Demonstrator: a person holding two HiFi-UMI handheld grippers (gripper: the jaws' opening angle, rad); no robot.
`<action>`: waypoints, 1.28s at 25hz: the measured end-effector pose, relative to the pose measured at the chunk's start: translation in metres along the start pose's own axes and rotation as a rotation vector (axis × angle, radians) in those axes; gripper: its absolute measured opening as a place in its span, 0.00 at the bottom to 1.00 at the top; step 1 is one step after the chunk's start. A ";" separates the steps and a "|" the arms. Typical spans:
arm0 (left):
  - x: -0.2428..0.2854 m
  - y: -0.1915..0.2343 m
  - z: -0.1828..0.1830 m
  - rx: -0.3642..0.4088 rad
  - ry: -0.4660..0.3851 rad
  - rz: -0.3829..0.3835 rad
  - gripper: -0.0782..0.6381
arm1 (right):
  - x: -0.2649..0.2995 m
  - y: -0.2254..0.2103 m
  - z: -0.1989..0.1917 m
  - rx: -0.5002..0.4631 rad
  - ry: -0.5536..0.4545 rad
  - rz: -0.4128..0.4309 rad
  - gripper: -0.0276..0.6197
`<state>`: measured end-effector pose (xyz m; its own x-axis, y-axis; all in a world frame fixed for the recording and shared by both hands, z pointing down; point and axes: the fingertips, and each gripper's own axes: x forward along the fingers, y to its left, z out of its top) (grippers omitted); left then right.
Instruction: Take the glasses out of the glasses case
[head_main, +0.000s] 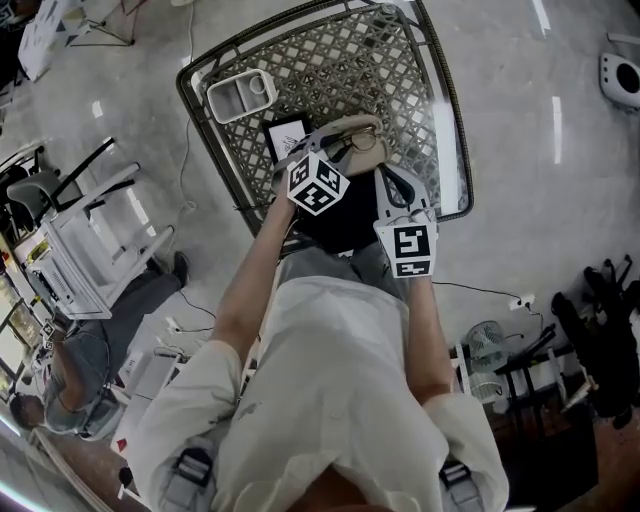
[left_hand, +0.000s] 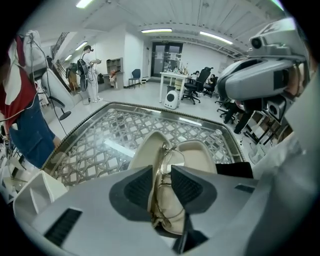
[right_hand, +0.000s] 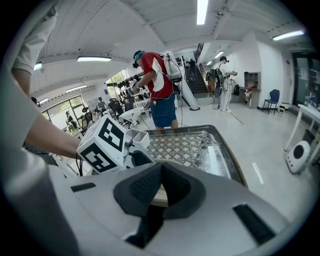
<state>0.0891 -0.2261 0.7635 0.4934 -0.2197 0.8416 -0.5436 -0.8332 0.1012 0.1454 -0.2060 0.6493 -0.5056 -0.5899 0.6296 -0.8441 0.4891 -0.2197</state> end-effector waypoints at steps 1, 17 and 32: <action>0.002 -0.001 -0.001 0.002 0.006 -0.003 0.29 | 0.000 0.000 0.000 0.001 0.000 0.000 0.05; 0.016 0.001 -0.010 0.055 0.087 -0.005 0.15 | 0.002 0.004 -0.002 0.002 0.001 0.003 0.05; 0.014 -0.012 -0.007 0.069 0.075 -0.037 0.15 | 0.000 0.008 -0.006 0.000 0.006 0.000 0.05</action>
<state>0.0976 -0.2156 0.7779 0.4588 -0.1521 0.8754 -0.4771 -0.8733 0.0983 0.1402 -0.1982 0.6519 -0.5044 -0.5862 0.6340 -0.8442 0.4890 -0.2196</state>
